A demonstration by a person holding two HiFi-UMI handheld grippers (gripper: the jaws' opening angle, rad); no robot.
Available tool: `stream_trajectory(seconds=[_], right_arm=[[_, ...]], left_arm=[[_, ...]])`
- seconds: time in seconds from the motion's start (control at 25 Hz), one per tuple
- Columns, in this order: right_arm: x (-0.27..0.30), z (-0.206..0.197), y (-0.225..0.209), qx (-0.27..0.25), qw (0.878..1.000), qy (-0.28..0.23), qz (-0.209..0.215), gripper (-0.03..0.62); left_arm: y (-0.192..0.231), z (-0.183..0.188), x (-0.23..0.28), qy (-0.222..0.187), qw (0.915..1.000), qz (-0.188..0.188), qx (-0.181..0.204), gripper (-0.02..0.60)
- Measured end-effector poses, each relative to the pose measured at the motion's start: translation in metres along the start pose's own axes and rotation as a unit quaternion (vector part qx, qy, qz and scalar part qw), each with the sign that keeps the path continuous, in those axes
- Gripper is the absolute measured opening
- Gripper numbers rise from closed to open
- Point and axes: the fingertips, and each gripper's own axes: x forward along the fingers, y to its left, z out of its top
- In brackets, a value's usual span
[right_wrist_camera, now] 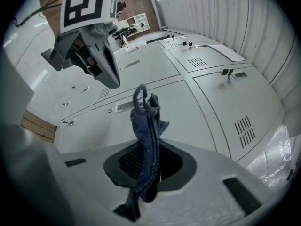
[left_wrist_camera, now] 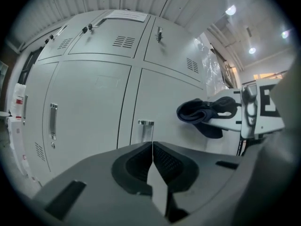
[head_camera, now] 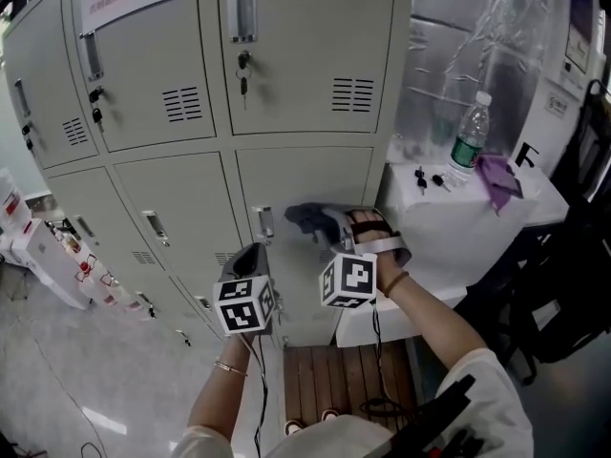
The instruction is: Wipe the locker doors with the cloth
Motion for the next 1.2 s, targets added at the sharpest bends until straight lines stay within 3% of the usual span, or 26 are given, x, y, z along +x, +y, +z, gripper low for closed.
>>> stream_trajectory(seconds=[0.56, 0.88, 1.2], right_arm=[[-0.018, -0.004, -0.091, -0.034, 0.997, 0.008, -0.076, 0.043], [-0.017, 0.001, -0.120, -0.061, 0.993, 0.009, -0.100, 0.043], [-0.003, -0.001, -0.122, -0.075, 0.992, 0.011, -0.102, 0.043]], left_arm=[[-0.028, 0.073, 0.008, -0.052, 0.9981, -0.025, 0.024, 0.009], [-0.030, 0.087, 0.011, -0.054, 0.9979, -0.027, 0.024, 0.009], [-0.033, 0.085, 0.015, -0.047, 0.9980, -0.029, 0.030, 0.009]])
